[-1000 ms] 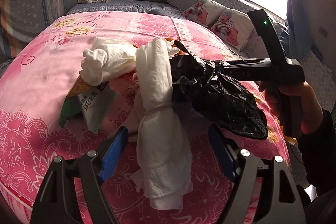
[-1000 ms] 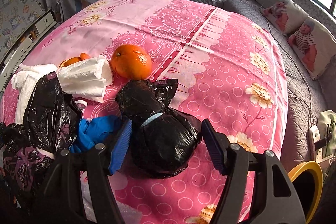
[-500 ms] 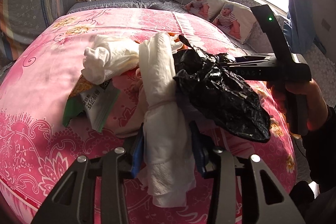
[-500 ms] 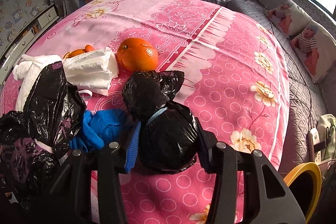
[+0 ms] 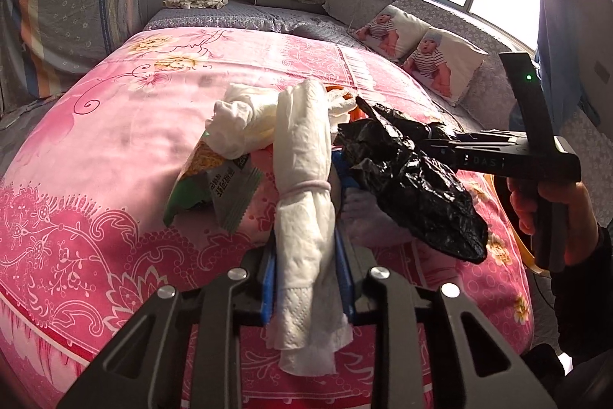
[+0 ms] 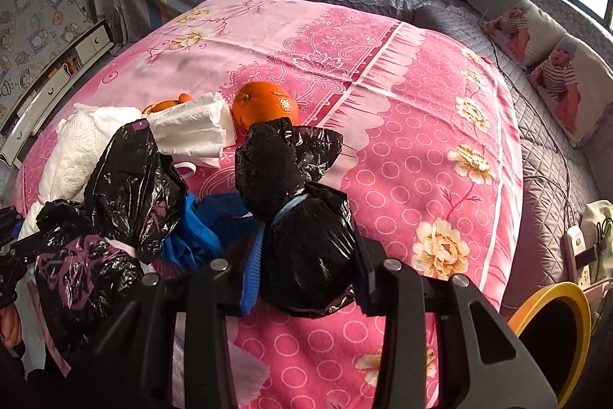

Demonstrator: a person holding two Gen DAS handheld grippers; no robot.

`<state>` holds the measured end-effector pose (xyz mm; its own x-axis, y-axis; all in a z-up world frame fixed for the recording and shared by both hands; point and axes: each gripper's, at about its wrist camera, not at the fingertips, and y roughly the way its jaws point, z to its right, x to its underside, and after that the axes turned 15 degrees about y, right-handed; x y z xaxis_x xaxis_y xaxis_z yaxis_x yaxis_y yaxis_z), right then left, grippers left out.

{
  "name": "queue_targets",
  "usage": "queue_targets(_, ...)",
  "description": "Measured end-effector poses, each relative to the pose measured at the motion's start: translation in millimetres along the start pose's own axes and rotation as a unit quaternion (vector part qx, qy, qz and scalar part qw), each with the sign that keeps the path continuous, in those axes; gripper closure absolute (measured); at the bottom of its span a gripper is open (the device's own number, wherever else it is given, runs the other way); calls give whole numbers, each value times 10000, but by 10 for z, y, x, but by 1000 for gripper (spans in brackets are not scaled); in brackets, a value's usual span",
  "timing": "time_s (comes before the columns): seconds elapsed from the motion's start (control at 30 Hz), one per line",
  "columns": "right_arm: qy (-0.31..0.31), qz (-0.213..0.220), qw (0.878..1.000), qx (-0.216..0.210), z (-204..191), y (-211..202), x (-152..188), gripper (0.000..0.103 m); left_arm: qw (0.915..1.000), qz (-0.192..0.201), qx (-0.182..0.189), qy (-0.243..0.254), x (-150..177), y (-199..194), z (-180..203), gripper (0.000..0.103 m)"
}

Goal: Collect trash
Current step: 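Carry the white tissue and black bag with both tools over the yellow bin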

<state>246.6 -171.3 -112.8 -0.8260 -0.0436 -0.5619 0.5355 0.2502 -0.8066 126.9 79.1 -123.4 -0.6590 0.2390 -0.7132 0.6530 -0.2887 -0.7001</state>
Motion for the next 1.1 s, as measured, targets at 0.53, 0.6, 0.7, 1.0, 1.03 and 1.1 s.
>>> queue_targets(0.53,-597,-95,9960,-664,-700,-339,373,67,9953,608,-496,-574,106,-600,-414,78)
queue_targets(0.6,-650,-94,9947,-797,-771,-415,409,68,9942,662,-572,-622,123,-661,-457,78)
queue_targets(0.7,-764,-143,9920,-994,-890,-510,478,68,9931,724,-633,-664,134,-730,-483,78)
queue_targets(1.0,-866,52,9885,-1241,-981,-804,573,67,9914,904,-733,-591,68,-897,-422,78)
queue_targets(1.03,-835,107,9885,-1253,-955,-848,562,68,9914,918,-739,-574,58,-909,-419,78)
queue_targets(1.1,-755,208,9890,-1257,-884,-918,531,68,9914,936,-737,-535,23,-928,-396,78)
